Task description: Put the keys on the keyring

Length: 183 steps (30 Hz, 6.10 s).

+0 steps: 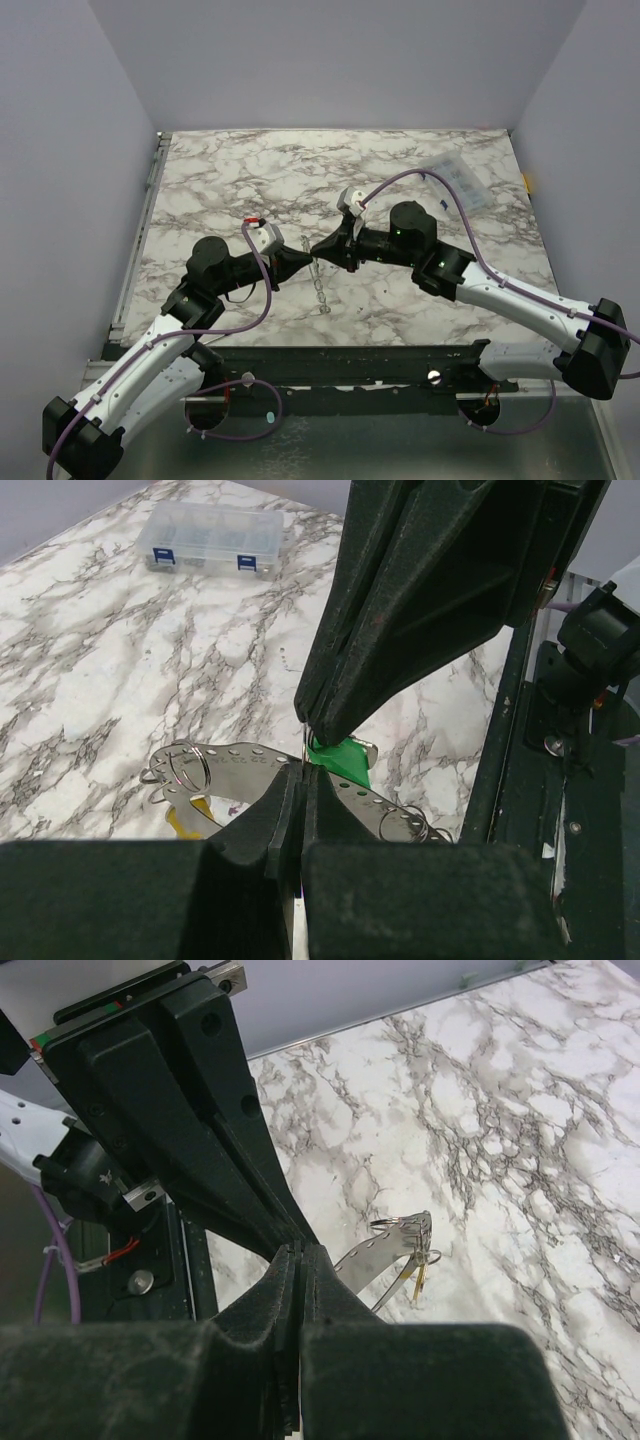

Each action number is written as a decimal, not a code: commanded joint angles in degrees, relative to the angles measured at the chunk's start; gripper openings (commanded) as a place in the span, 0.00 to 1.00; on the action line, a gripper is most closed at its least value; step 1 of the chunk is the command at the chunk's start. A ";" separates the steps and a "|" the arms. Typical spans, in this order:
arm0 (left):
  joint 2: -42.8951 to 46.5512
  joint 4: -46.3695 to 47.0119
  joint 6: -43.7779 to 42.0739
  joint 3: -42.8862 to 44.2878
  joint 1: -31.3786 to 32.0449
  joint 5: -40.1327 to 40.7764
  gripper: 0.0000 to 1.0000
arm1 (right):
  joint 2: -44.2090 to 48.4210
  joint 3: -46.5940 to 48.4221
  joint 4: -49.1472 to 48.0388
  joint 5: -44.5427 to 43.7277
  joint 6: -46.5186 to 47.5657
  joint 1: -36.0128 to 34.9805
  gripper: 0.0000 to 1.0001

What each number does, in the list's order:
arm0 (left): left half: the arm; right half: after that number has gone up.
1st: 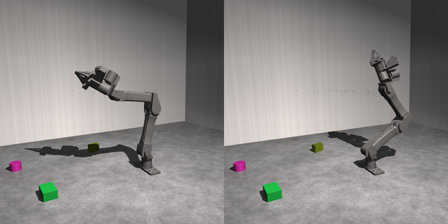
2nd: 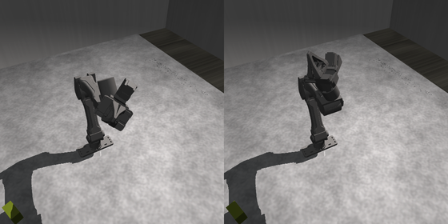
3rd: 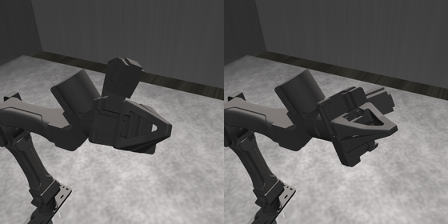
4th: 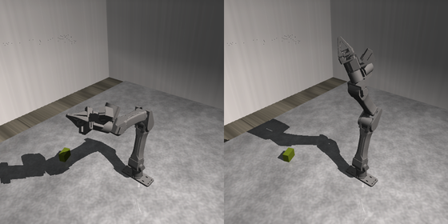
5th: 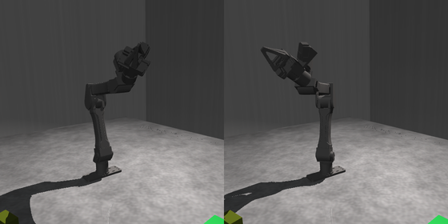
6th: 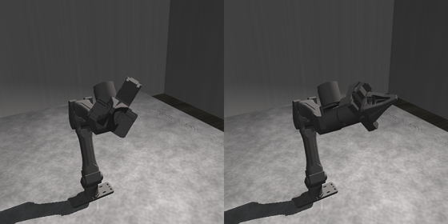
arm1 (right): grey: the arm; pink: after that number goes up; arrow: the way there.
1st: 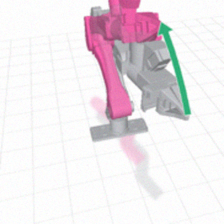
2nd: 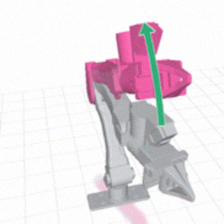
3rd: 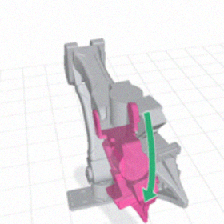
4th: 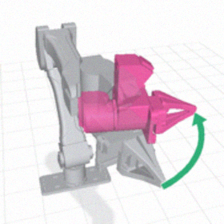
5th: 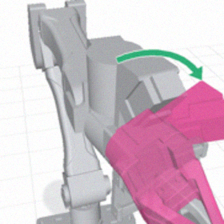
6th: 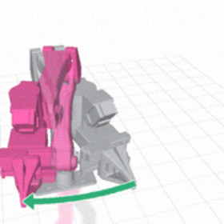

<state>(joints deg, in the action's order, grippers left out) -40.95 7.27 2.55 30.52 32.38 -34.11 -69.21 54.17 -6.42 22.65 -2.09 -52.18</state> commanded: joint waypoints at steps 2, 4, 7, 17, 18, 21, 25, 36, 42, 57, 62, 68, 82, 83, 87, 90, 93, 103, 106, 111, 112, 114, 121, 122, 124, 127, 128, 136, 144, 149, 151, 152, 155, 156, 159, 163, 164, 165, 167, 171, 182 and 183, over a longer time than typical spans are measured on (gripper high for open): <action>0.72 2.40 -0.17 1.05 0.56 -1.75 0.00 | -0.15 1.46 -1.78 -3.48 -0.62 -0.45 0.01; 0.80 2.48 -0.17 1.03 0.63 -1.75 0.00 | 0.04 1.27 -2.05 -4.36 -0.85 -0.46 0.01; 0.87 2.45 -0.26 1.03 0.74 -1.74 0.00 | -0.06 1.17 -2.03 -5.50 -0.90 -0.46 0.01; 1.26 2.44 -0.60 0.85 0.99 -1.63 0.00 | -0.09 0.92 -1.60 -8.25 -1.08 -0.46 0.01; 1.35 2.46 -0.61 0.85 0.99 -1.66 0.00 | -0.11 0.86 -1.51 -8.68 -1.08 -0.46 0.01; 1.44 2.42 -0.70 0.77 1.08 -1.55 0.00 | 0.10 0.97 -0.92 -9.65 -1.08 -0.46 0.01; 1.65 2.41 -0.79 0.76 1.11 -1.51 0.00 | 0.41 0.85 -0.38 -10.79 -1.08 -0.46 0.01; 1.90 2.36 -0.96 0.68 1.19 -1.40 0.00 | 0.31 0.91 0.94 -12.37 -1.32 -0.46 0.01; 2.44 2.35 -1.30 0.68 1.26 -0.76 0.00 | -0.04 1.05 1.64 -12.26 -2.07 -0.46 0.02; 3.20 2.15 -1.67 0.59 1.28 -0.02 0.00 | 0.75 0.81 1.23 -11.27 -3.54 -0.46 0.39; 3.14 2.15 -1.67 0.59 1.32 -0.23 0.00 | 3.05 -0.06 0.37 -13.18 -3.05 -0.46 0.45; 2.98 2.15 -1.67 0.66 1.37 -0.56 0.00 | 7.42 -3.07 -2.06 -14.68 0.47 -0.46 0.45; 2.29 2.84 -1.67 0.41 1.81 -3.33 0.00 | 12.53 -10.16 -4.07 2.48 8.37 -0.46 0.64; 2.34 2.95 -1.60 0.34 1.85 -3.75 0.00 | 12.48 -9.91 -3.82 3.69 8.33 -0.46 0.67; 2.34 3.58 -1.49 0.00 2.13 -5.19 0.00 | 12.11 -7.92 -0.58 6.20 9.38 -0.46 0.70; 2.29 4.41 -1.24 -0.26 2.42 -6.92 0.00 | 11.76 -6.69 2.26 5.99 10.26 -0.46 0.70; 2.51 5.82 -0.86 -0.82 2.71 -9.06 0.00 | 11.88 -6.32 3.15 5.01 11.17 -0.46 0.70; 3.42 8.99 -0.31 -2.62 4.37 -11.81 0.00 | 9.71 -6.16 3.57 8.85 13.10 -0.46 0.57; 3.57 9.26 -0.31 -2.67 4.44 -12.03 0.00 | 9.23 -6.10 3.60 9.60 13.32 -0.46 0.47; 3.70 9.52 -0.27 -2.92 4.66 -12.04 0.00 | 8.36 -6.15 3.37 9.98 13.43 -0.46 0.36; 3.63 9.67 -0.26 -2.93 4.74 -12.10 0.00 | 8.29 -6.11 3.28 10.08 13.43 -0.46 0.35; 3.60 9.65 -0.31 -3.01 4.80 -12.12 0.00 | 8.17 -6.08 3.25 10.20 13.40 -0.46 0.33; 3.44 9.61 -0.35 -3.10 4.93 -11.97 0.00 | 8.60 -5.95 2.49 10.68 13.26 -0.46 0.29; 3.45 9.63 -0.35 -3.10 4.96 -11.99 0.00 | 8.66 -5.93 2.40 10.88 13.26 -0.46 0.27; 3.45 9.68 -0.32 -3.12 4.97 -11.84 0.00 | 8.59 -5.95 2.22 11.20 13.17 -0.46 0.24; 3.39 9.65 -0.26 -3.10 4.96 -11.72 0.00 | 8.49 -5.88 2.21 11.57 13.08 -0.51 0.20; 3.40 9.70 -0.26 -3.12 4.97 -11.61 0.00 | 8.48 -5.87 2.20 11.61 13.03 -0.47 0.19; 3.26 9.75 -0.18 -3.19 4.97 -10.97 0.00 | 8.84 -5.78 1.95 11.99 12.57 -0.46 0.21; 3.11 9.65 -0.10 -3.19 5.01 -10.81 0.00 | 8.20 -5.63 1.76 12.42 12.38 -0.46 0.18; 2.94 9.74 0.22 -3.23 4.97 -10.07 0.00 | 7.86 -5.47 1.80 12.41 12.37 -0.46 0.02; 2.87 9.70 0.35 -3.20 4.97 -9.85 0.00 | 7.84 -5.68 1.45 12.27 12.29 -0.46 0.01; 2.76 9.75 0.33 -3.19 4.93 -9.84 0.00 | 7.87 -5.70 1.41 12.24 12.28 -0.46 0.01; 2.56 9.71 0.37 -3.27 4.97 -9.78 0.00 | 7.99 -5.79 1.10 11.77 12.20 -0.46 0.01; 2.61 9.72 0.41 -3.28 4.93 -9.71 0.00 | 8.12 -5.84 0.99 11.56 12.19 -0.46 0.01; 2.55 9.72 0.49 -3.28 4.97 -9.41 0.07 | 8.59 -5.88 0.92 9.54 12.24 -0.47 0.01; 2.67 9.72 0.49 -3.36 4.97 -9.32 0.18 | 9.24 -5.48 2.23 7.19 12.85 -0.46 0.01; 2.69 9.70 0.50 -3.36 4.97 -9.39 0.20 | 9.41 -5.54 2.34 6.99 13.01 -0.46 0.01; 2.78 9.72 0.53 -3.36 4.97 -9.37 0.22 | 9.63 -5.56 2.49 6.80 13.07 -0.46 0.01; 2.74 9.68 0.49 -3.45 4.97 -9.35 0.24 | 9.71 -5.41 3.12 6.64 13.23 -0.46 0.01; 2.82 9.74 0.43 -3.46 4.93 -9.40 0.26 | 9.80 -5.11 4.23 5.54 13.27 -0.46 0.01; 3.71 9.44 0.01 -3.70 4.97 -9.03 0.48 | 10.49 -1.36 16.53 -2.38 12.93 -0.46 0.01; 3.72 9.43 -0.07 -3.65 4.97 -9.04 0.49 | 10.85 -1.15 17.82 -2.80 12.72 -0.46 0.01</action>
<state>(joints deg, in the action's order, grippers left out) -38.17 15.35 2.66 27.59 36.88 -42.83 -60.31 50.26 5.32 24.62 10.61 -52.45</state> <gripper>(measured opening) 0.467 0.045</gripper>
